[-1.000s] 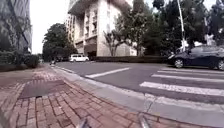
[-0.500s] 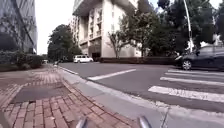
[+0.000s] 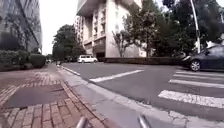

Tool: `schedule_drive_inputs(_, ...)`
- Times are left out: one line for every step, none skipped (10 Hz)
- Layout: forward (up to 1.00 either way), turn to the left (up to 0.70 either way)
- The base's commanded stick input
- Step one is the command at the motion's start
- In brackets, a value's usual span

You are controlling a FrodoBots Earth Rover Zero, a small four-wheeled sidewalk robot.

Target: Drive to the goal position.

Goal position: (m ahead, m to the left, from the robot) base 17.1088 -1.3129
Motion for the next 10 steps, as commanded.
schedule_drive_inputs(0.7, 0.14)
schedule_drive_inputs(0.7, 0.14)
schedule_drive_inputs(0.7, 0.14)
schedule_drive_inputs(0.45, 0.27)
schedule_drive_inputs(0.41, 0.29)
schedule_drive_inputs(0.0, 0.45)
schedule_drive_inputs(0.0, 0.22)
schedule_drive_inputs(0.0, 0.0)
schedule_drive_inputs(0.0, 0.0)
schedule_drive_inputs(0.0, 0.0)
